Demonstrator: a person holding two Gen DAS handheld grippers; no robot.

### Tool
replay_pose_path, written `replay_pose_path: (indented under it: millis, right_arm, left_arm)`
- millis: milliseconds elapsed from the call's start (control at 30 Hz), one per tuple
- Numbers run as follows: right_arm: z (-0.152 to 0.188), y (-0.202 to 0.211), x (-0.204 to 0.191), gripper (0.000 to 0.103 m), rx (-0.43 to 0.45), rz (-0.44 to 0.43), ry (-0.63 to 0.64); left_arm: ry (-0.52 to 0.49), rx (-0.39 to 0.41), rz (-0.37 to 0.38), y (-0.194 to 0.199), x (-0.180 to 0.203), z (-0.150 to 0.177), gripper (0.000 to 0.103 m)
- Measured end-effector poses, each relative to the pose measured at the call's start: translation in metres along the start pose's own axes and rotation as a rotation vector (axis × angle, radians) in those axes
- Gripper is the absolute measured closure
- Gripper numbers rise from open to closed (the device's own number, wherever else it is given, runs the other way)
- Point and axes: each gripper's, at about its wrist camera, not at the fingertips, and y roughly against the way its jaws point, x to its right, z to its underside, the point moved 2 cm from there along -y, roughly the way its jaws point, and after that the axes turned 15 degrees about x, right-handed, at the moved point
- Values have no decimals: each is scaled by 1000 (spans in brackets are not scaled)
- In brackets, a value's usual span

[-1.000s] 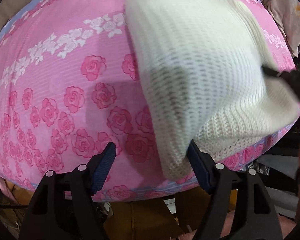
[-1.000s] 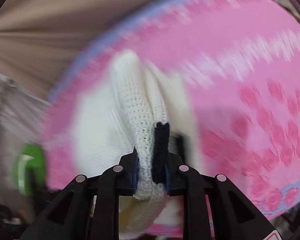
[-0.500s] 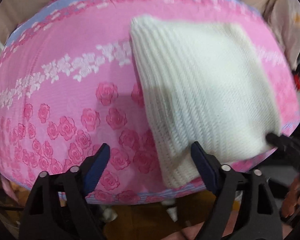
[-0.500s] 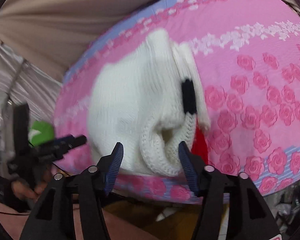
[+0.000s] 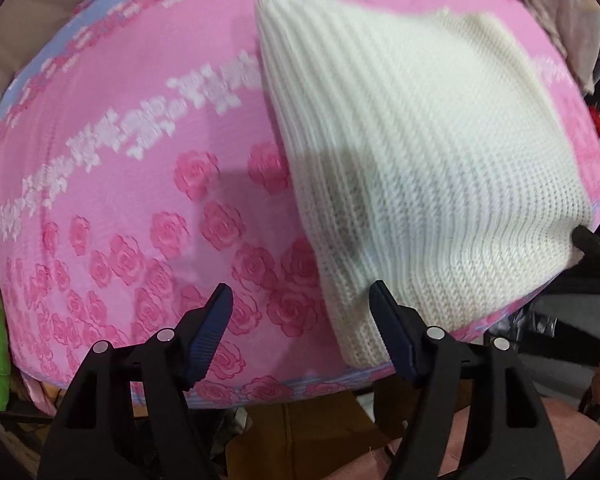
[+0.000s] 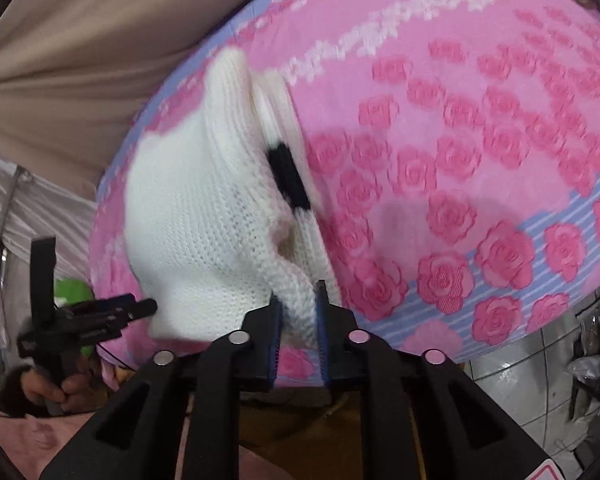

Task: Fold small clothes

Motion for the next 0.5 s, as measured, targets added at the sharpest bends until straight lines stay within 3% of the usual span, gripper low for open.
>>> replay_pose_path:
  millis: [33,100,167,333,367,400,500]
  right_arm:
    - [-10,6,-8,74,24,-11,18]
    - [-30,12,-22,55,77,-13,58]
    - [-52,3,-38,51,102,-25,93]
    - [-67,-71,-67,49,28,44,166]
    - [-67,-85,-69,63,9,55,188]
    - [-65,-92,-74,90,-2,56,204]
    - [-83,-67,-90,91,104,0,211]
  left_arm:
    - [22,31,14,9,-4,-5,31]
    - [89,84,50,25,-11,-17,26]
    - [127,119,74,30,-10,-31,26]
    - [47,139,-12,12,14,-57,26]
    - [36,132,-31,7,16,-66,26]
    - [28,124,-49,2,20,-68,26]
    - [30,123,-69,-5,19,-71,26]
